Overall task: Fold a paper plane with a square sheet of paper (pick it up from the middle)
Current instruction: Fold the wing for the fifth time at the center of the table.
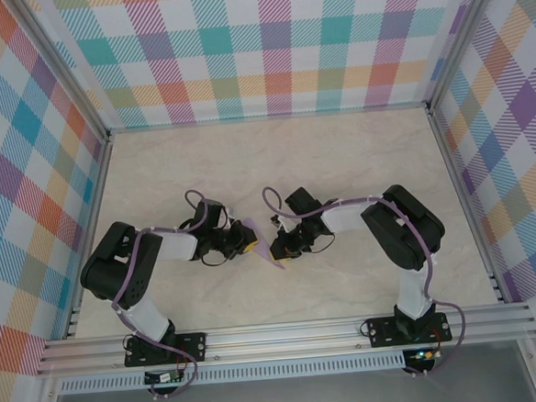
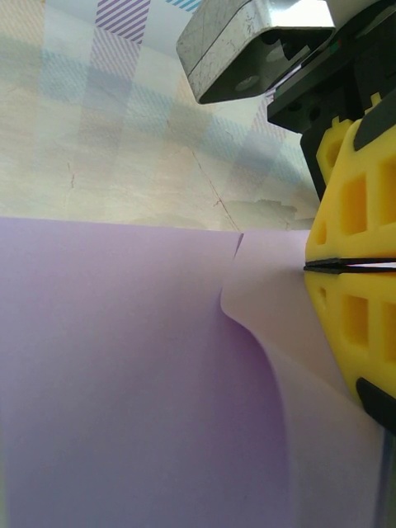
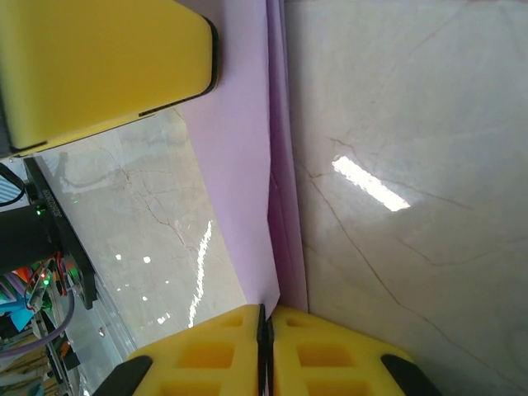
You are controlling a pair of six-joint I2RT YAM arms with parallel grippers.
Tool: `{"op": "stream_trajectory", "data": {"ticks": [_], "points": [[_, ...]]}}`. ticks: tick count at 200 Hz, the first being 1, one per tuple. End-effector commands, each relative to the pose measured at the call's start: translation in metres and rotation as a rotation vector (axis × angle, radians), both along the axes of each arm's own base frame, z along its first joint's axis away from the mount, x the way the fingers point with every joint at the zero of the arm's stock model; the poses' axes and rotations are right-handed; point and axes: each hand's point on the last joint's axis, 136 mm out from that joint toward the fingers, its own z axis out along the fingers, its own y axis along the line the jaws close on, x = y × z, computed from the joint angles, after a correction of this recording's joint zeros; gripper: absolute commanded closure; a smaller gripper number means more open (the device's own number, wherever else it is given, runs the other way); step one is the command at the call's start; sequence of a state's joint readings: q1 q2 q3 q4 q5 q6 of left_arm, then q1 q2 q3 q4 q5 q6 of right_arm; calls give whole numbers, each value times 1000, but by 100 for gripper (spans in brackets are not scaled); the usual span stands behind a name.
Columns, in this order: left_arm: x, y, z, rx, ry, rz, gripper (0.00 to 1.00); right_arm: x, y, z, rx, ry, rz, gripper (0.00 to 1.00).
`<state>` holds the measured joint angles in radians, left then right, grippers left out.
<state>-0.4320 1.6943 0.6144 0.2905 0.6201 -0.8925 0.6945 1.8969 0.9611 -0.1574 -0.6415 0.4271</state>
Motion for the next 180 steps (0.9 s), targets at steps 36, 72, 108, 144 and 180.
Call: {"op": "stream_trajectory", "data": {"ticks": [36,72,108,144,180], "points": [[-6,0,-8,24,8,-23,90,-10,-13,16,-14,-19,16,82],[-6,0,-9,28,9,-22,90,-17,-17,6,-30,15,12,87],[-6,0,-9,28,11,-24,90,-20,-18,-12,-64,59,17,89],[-6,1,-11,35,15,-24,90,-11,-18,-1,-75,15,1,85],[-6,1,-10,35,15,-24,90,3,-23,33,-78,-111,-47,77]]}}
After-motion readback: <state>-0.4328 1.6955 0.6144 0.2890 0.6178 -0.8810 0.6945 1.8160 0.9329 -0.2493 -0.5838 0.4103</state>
